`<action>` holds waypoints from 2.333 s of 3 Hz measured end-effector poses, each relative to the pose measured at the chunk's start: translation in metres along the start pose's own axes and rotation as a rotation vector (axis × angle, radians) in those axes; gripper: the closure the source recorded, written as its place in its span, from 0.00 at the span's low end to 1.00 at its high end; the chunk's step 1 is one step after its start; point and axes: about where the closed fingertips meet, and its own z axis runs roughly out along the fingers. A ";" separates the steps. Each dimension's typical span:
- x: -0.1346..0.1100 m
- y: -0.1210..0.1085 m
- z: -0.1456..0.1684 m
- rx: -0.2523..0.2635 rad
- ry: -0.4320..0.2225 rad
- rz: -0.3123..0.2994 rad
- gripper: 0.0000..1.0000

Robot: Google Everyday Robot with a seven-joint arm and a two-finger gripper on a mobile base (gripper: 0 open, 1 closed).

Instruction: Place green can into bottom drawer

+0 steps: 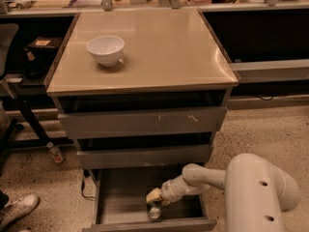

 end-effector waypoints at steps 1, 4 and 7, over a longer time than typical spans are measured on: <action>-0.016 -0.011 0.014 -0.021 -0.004 -0.010 1.00; -0.030 -0.039 0.026 -0.012 -0.003 0.010 1.00; -0.033 -0.060 0.033 -0.038 -0.045 0.031 1.00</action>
Offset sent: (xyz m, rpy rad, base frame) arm 0.0267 0.0001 -0.0294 0.0311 -0.0174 -0.0071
